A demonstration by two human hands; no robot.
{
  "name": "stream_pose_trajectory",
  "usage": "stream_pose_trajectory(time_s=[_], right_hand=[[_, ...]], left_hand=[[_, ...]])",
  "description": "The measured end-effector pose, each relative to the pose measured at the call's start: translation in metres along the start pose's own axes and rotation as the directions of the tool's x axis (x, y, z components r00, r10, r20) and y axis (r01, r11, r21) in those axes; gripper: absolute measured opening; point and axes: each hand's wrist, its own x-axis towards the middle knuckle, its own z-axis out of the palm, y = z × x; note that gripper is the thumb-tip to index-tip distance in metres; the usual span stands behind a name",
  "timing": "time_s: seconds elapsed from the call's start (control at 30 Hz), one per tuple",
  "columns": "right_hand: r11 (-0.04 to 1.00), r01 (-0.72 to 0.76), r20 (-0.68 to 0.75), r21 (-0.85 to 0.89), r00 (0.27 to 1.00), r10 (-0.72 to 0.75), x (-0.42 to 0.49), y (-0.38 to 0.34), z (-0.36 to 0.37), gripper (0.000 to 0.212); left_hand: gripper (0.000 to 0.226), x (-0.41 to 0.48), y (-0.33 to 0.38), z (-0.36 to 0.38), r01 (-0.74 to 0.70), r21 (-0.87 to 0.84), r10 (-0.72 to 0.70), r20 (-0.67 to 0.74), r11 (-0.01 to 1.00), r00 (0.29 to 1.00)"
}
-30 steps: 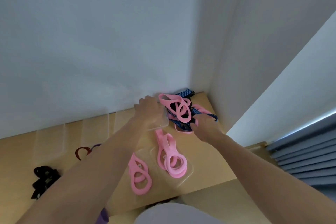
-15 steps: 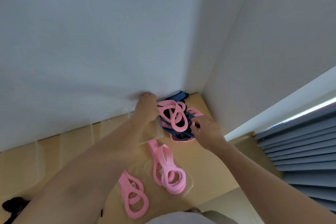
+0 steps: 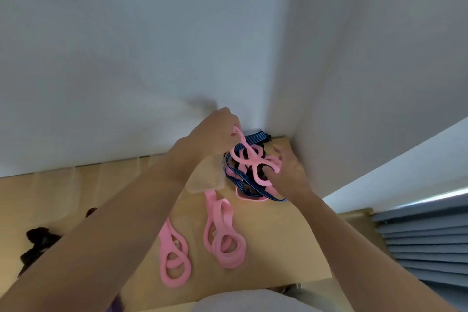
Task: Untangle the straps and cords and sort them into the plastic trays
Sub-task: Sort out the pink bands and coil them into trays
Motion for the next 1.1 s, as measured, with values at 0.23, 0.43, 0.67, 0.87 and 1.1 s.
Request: stream_pose_trajectory(time_s=[0.23,0.43,0.67,0.87,1.1], right_hand=[[0.95,0.205,0.314,0.236,0.909,-0.274,0.008,-0.023,-0.045,0.05],[0.918,0.222,0.347,0.328,0.876,-0.336,0.01,-0.032,-0.059,0.019],[0.86,0.224,0.235,0.458,0.903,-0.36,-0.001,-0.045,-0.068,0.012],[0.849,0.218,0.274,0.482,0.882,-0.382,-0.012,-0.051,-0.069,0.013],[0.844,0.189,0.306,0.502,0.874,-0.378,-0.022,-0.053,-0.058,0.015]], left_hand=[[0.017,-0.026,0.053,-0.03,0.064,-0.06,-0.067,-0.048,0.996,0.997],[0.006,-0.044,0.082,-0.028,0.083,-0.321,-0.197,-0.343,0.944,0.918],[0.032,-0.071,0.107,-0.011,-0.066,-0.859,-0.513,-0.363,0.507,0.778],[0.056,-0.088,0.111,0.032,-0.123,-0.992,-0.536,-0.12,0.031,0.835],[0.045,-0.096,0.117,0.061,0.055,-0.998,-0.597,0.034,0.016,0.801]])
